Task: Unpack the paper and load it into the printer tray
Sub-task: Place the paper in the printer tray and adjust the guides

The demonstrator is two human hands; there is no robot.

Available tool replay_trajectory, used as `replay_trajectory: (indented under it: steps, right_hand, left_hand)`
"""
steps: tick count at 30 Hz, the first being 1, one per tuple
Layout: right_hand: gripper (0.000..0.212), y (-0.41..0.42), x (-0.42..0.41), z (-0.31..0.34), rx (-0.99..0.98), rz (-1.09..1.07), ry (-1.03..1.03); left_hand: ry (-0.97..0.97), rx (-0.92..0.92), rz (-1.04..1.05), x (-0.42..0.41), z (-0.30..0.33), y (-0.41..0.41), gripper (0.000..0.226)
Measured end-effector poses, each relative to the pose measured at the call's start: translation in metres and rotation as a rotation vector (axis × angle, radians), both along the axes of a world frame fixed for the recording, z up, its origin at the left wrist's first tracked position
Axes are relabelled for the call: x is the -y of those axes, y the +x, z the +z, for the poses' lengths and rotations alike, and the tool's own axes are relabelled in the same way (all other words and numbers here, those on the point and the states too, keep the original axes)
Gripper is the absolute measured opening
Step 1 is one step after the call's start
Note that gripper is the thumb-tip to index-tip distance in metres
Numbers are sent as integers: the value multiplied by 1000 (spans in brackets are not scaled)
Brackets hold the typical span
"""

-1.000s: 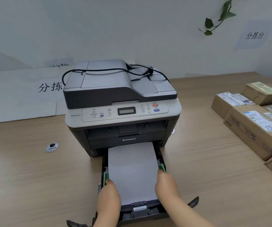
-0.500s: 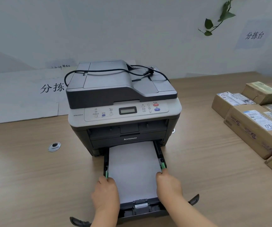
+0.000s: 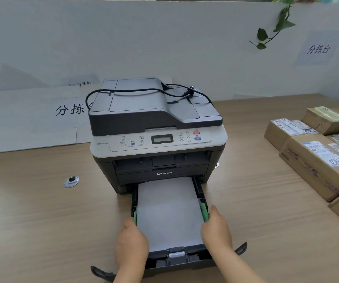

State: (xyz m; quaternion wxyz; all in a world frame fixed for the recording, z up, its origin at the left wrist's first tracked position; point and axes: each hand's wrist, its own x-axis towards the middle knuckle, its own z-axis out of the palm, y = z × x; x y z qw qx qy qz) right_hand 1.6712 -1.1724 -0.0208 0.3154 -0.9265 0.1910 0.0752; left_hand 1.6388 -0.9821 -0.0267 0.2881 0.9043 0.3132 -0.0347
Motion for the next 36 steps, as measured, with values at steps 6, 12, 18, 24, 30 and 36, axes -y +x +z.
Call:
replay_trajectory:
  steps: [6, 12, 18, 24, 30, 36]
  right_hand:
    - [57, 0, 0, -1, -18, -30, 92]
    - [56, 2, 2, -2, -43, -73, 176]
    - [50, 2, 4, -4, -58, -48, 171]
    - [52, 2, 5, -5, -49, -25, 160]
    - [57, 1, 4, -4, -55, 32, 125]
    - [57, -3, 4, -1, -80, 104, 87]
  left_hand:
    - [-160, 28, 85, 1, -1, 1, 51]
    - [-317, 76, 163, -1, -1, 2, 50]
    - [-322, 84, 187, -1, -1, 3, 46]
    - [-312, 81, 181, -2, -1, 1, 44]
    - [-189, 43, 37, 5, -3, 1, 50]
    - [-187, 55, 9, 6, -6, -2, 53]
